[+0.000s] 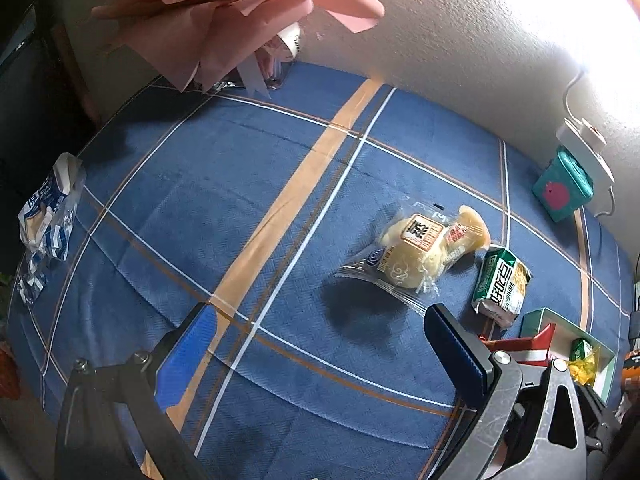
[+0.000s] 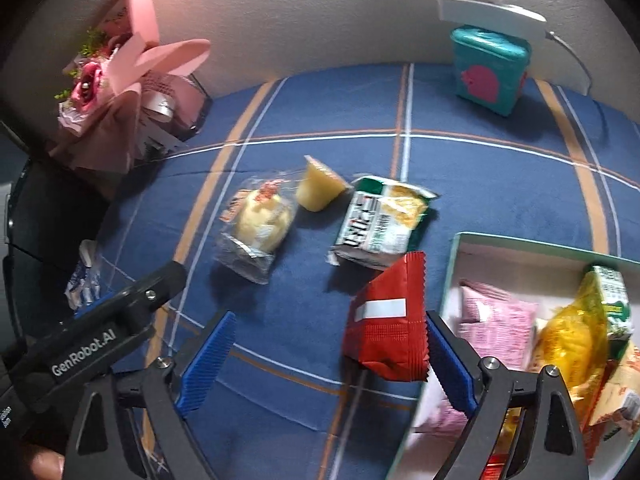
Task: Organize snacks
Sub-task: 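Lower the right tool onto the red milk biscuit packet while the left approaches the steamed bun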
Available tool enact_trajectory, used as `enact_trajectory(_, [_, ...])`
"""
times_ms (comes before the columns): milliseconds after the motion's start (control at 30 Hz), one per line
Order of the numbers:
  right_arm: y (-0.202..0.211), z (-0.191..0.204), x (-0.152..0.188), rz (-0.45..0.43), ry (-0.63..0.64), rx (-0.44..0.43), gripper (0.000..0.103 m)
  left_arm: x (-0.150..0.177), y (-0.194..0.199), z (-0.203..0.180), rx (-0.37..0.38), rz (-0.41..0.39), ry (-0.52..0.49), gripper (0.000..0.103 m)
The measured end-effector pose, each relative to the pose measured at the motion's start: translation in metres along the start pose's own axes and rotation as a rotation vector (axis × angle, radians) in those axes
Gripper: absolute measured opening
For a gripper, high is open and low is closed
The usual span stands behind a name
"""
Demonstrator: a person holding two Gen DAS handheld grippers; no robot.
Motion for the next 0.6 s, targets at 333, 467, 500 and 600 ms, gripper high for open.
enact_trajectory(333, [-0.006,0.02,0.003,0.008,0.017,-0.022,0.087,-0.005,0.003,0.021,-0.013,-0.006,0.072,0.103])
enact_trajectory(467, [-0.007,0.023,0.004,0.017,0.01,-0.044,0.086,-0.005,0.003,0.023,-0.013,-0.009,0.08,0.103])
enact_trajectory(500, [-0.006,0.023,0.003,0.012,0.013,-0.046,0.086,-0.005,0.003,0.023,-0.012,-0.009,0.08,0.103])
enact_trajectory(600, [-0.002,0.025,0.003,0.003,0.015,-0.052,0.086,-0.005,0.003,0.022,-0.014,-0.008,0.08,0.103])
Point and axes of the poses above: each gripper's, at about its wrist camera, not at the fingertips, and y roughly against the way its jaws point, z to its left, x to its underside, the point moved 3 cm from there along -y, roughly the way its jaws point, and after that the axes turned 13 degrees about x, right-handed, at the moved point
